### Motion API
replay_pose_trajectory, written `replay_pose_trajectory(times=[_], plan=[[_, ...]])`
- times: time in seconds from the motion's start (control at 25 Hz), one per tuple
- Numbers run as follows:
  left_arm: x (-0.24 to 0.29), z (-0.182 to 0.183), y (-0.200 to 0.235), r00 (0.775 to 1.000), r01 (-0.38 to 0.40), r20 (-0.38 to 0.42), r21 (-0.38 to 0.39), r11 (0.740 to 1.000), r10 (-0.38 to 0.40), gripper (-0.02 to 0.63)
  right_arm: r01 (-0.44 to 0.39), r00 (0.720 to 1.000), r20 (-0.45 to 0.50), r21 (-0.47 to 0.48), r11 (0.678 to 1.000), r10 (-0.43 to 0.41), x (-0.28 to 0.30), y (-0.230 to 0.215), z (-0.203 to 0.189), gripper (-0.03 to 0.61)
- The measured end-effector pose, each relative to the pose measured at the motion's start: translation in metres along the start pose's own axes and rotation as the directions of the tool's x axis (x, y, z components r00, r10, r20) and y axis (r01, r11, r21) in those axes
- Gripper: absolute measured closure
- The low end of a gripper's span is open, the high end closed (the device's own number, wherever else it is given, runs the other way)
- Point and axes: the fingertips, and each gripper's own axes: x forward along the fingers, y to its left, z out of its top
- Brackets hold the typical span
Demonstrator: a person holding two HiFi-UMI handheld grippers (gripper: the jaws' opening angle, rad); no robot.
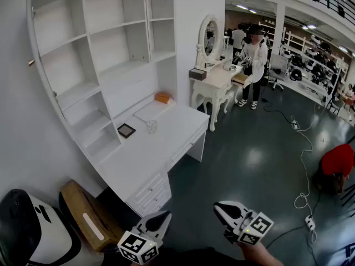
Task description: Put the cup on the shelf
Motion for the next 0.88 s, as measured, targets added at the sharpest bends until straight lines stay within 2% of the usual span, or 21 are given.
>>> replay_pose_trajectory(times=[0.32,0.6,0.88], plan=[[-0.005,0.008,0.014,1.000,0.018,0.017,0.012,1.000,-0.018,0.601,0.002,1.000,-0.002,-0.003,1.000,-0.002,0.020,0.004,-0.003,0.563],[-0.036,0.006,0.041,1.000,0.002,0.021,0.038,0.999,-0.003,0.601,-0.047,0.999,0.005,0.006,0.999,0.047,0.065,0.027,-0.009,0.563],[-0.074,-0.023,0.075,1.000,0.012,-0.027,-0.026,1.000,-0.013,0.602,-0.060,0.996,-0.063,0.056,0.997,0.064,0.124,0.058,-0.036,0.563]])
